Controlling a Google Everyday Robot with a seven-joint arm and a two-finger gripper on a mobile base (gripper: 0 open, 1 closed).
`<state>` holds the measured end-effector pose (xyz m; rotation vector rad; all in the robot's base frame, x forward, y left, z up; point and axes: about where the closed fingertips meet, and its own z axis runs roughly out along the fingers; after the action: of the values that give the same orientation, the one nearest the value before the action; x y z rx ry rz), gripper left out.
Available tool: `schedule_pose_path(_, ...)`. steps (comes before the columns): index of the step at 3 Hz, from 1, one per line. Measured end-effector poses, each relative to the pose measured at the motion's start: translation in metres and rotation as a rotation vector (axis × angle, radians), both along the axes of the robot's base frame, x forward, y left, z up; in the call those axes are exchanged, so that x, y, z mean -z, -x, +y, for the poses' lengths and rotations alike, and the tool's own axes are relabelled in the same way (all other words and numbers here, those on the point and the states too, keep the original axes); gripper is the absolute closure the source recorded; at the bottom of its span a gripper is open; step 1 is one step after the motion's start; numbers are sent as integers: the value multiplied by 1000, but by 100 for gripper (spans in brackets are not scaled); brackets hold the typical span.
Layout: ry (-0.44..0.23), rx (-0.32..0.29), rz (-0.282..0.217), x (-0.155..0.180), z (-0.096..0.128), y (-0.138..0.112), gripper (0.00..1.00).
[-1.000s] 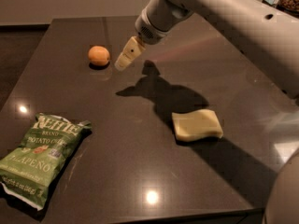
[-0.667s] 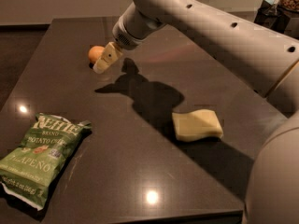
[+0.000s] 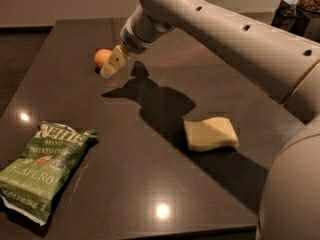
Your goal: Pick orange
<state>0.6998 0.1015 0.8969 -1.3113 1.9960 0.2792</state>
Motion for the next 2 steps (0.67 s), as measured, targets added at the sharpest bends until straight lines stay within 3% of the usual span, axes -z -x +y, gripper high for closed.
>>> schedule_pose_path(2,20,55,-32,13,14,-31,0)
